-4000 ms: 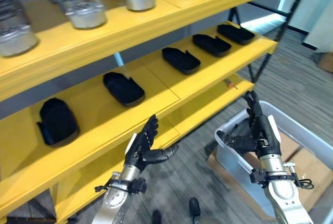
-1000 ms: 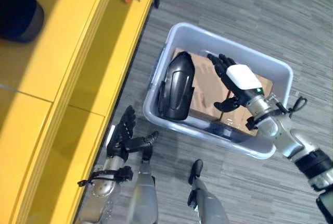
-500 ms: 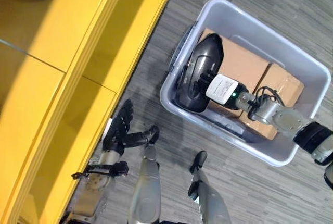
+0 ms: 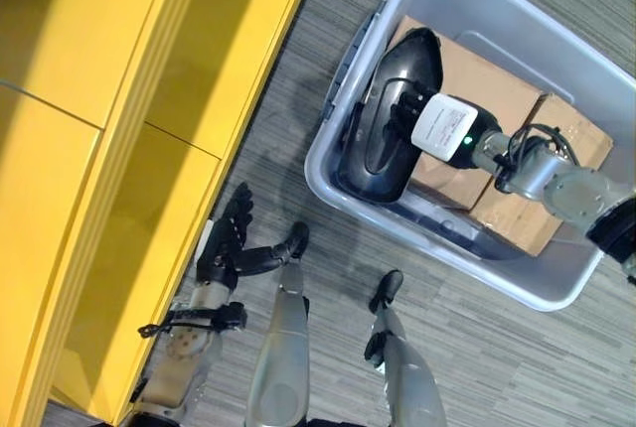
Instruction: Move parts from the plastic box to the shelf.
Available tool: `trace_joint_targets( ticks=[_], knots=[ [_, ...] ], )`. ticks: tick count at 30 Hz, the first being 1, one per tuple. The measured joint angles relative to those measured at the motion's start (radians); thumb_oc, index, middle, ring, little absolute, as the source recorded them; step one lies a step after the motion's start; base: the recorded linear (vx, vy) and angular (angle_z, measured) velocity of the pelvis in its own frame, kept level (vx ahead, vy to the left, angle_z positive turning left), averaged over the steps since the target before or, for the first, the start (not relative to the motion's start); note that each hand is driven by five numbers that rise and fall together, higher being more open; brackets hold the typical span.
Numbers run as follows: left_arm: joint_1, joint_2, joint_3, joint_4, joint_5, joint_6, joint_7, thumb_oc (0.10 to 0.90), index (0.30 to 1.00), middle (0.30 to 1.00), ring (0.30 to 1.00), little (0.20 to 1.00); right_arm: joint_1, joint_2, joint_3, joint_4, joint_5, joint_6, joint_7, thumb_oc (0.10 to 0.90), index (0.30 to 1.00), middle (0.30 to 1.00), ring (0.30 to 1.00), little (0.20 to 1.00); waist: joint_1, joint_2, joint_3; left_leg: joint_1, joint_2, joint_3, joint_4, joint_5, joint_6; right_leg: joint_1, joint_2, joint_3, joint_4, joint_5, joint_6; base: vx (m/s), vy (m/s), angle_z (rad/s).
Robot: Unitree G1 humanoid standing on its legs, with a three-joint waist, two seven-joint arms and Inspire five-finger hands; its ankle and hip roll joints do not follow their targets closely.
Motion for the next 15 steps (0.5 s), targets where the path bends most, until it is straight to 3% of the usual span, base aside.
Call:
trace_joint_targets(
  ticks=[6, 15],
  knots=[
    [-0.001, -0.001, 0.001, 0.001, 0.000, 0.000, 0.018, 0.900, 1.000, 1.000, 1.000, 1.000, -0.064, -0.002, 0.050, 0.010, -0.006, 0.004, -0.011, 0.900, 1.000, 1.000, 1.000, 1.000, -0.016, 0.000, 0.000, -0.027, 0.001, 0.001, 0.001, 0.000, 0.000, -0.027, 0.000, 0.001, 0.000, 0.001, -0.001, 0.00, 0.000, 0.00],
    [-0.002, -0.002, 0.001, 0.008, -0.001, -0.006, 0.022, 0.900, 1.000, 1.000, 1.000, 1.000, -0.072, -0.013, 0.039, 0.028, 0.005, 0.025, -0.057, 0.900, 1.000, 1.000, 1.000, 1.000, -0.018, 0.000, 0.000, -0.078, 0.000, -0.007, 0.016, 0.001, 0.000, -0.068, 0.002, -0.002, 0.000, 0.004, -0.002, 0.00, -0.003, 0.00]
  ],
)
